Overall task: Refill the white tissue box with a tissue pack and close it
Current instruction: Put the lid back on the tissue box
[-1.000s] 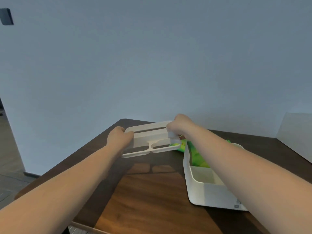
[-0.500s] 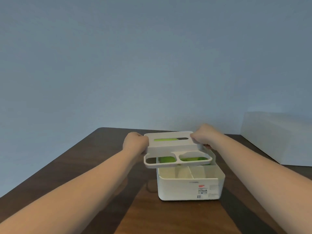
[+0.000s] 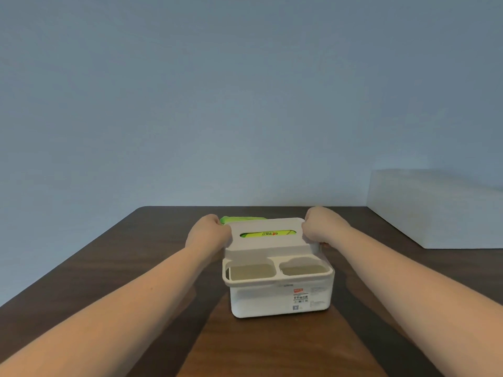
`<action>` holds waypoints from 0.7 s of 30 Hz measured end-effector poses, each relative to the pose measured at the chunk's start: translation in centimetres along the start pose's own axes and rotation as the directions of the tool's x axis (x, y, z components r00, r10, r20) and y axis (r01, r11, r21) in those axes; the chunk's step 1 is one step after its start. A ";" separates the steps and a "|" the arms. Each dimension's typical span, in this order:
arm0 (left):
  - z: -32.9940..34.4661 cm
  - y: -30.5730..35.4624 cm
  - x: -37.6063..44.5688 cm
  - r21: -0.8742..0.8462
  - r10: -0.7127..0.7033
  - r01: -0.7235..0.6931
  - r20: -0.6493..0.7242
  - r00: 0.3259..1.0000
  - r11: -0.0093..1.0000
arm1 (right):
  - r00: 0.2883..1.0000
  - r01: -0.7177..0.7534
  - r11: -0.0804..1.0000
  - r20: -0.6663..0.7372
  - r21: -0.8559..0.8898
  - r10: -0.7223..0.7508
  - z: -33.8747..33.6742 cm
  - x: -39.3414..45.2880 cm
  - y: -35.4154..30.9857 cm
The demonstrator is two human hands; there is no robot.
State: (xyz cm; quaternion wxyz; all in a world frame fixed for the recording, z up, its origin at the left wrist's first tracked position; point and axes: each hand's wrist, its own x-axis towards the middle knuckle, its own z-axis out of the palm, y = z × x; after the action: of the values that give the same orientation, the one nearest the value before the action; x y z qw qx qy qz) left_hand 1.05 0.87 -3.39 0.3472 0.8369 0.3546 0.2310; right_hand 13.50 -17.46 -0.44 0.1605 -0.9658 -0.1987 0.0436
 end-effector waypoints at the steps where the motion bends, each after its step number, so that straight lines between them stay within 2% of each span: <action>1: 0.1 0.0 0.0 -0.005 -0.002 0.002 0.005 1.000 1.000 | 1.000 -0.004 1.000 -0.001 -0.016 0.004 0.1 -0.1 0.0; 6: 0.4 0.5 0.0 0.000 -0.007 0.007 0.063 0.998 1.000 | 0.998 -0.044 0.996 -0.044 -0.083 0.040 0.3 -0.2 0.4; 12: 1.2 0.4 -0.1 -0.014 -0.038 0.039 0.086 0.996 0.999 | 1.000 -0.010 1.000 0.021 -0.019 0.010 0.7 0.8 1.3; 21: 2.1 0.4 1.5 -0.080 -0.046 0.054 0.099 0.994 0.995 | 1.000 -0.008 1.000 -0.005 -0.011 0.008 1.2 1.9 1.0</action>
State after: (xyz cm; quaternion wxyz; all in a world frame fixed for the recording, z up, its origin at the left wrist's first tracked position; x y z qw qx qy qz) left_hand 3.53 0.95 -4.29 0.4040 0.8230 0.3481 0.1955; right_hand 15.47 -17.25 -1.93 0.1555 -0.9676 -0.1947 0.0406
